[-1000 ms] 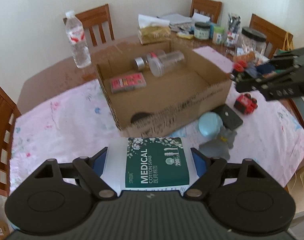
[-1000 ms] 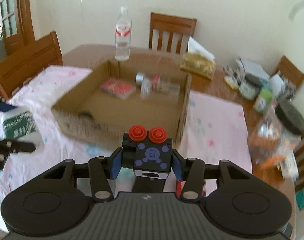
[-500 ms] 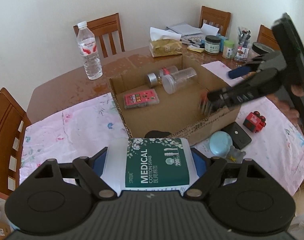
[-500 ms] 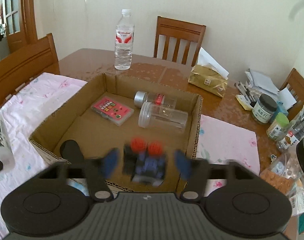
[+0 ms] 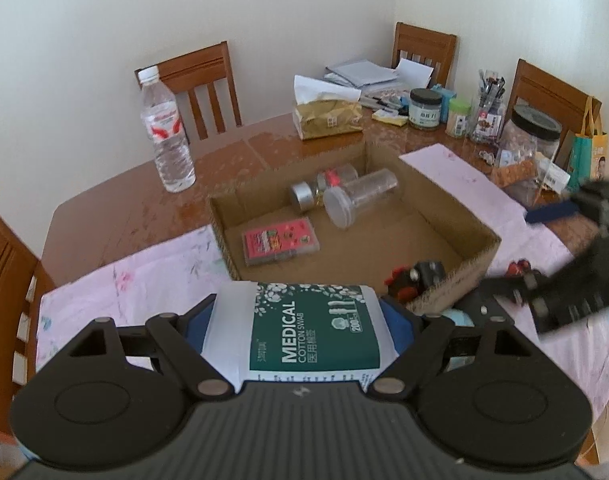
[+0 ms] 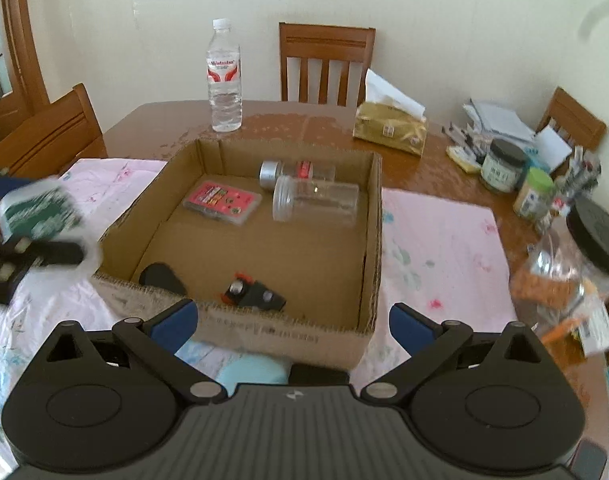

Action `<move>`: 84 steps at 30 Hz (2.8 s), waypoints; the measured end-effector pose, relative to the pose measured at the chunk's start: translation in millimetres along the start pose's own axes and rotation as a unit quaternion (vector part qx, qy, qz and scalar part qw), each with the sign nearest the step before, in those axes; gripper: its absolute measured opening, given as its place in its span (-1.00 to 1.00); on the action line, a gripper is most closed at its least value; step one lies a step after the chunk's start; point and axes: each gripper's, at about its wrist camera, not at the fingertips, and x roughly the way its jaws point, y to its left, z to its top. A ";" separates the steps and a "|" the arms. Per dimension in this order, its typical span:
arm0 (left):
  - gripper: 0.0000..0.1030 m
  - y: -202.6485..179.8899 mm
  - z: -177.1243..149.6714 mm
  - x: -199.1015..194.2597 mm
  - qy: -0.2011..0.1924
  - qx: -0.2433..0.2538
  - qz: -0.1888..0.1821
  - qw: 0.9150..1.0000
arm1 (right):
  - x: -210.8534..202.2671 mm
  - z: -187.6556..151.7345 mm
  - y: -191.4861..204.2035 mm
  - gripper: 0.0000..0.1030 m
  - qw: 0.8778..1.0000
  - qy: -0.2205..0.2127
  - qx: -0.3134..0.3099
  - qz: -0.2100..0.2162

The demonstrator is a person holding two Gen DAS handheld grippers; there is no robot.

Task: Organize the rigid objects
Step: 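Lower the swab box into the cardboard box and open the left gripper, then move the right tool to the red S.L train while the left approaches the grey elephant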

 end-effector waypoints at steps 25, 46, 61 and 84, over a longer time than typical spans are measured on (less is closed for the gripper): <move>0.93 14.0 39.6 76.5 -0.024 -0.036 0.007 0.999 | -25.9 -49.4 0.5 1.00 0.994 0.043 0.055 -0.079; 0.94 -11.0 -15.4 6.5 -0.035 -0.060 0.031 0.997 | -11.4 -67.1 -36.1 1.00 0.989 0.049 0.075 -0.121; 0.95 -71.1 -45.4 3.1 0.018 -0.134 0.062 0.989 | 38.8 -53.3 -90.2 1.00 0.992 0.040 0.062 -0.101; 0.95 -83.5 -49.0 19.6 0.039 -0.109 0.045 0.992 | 65.0 -68.0 -101.9 1.00 0.978 0.125 0.103 -0.134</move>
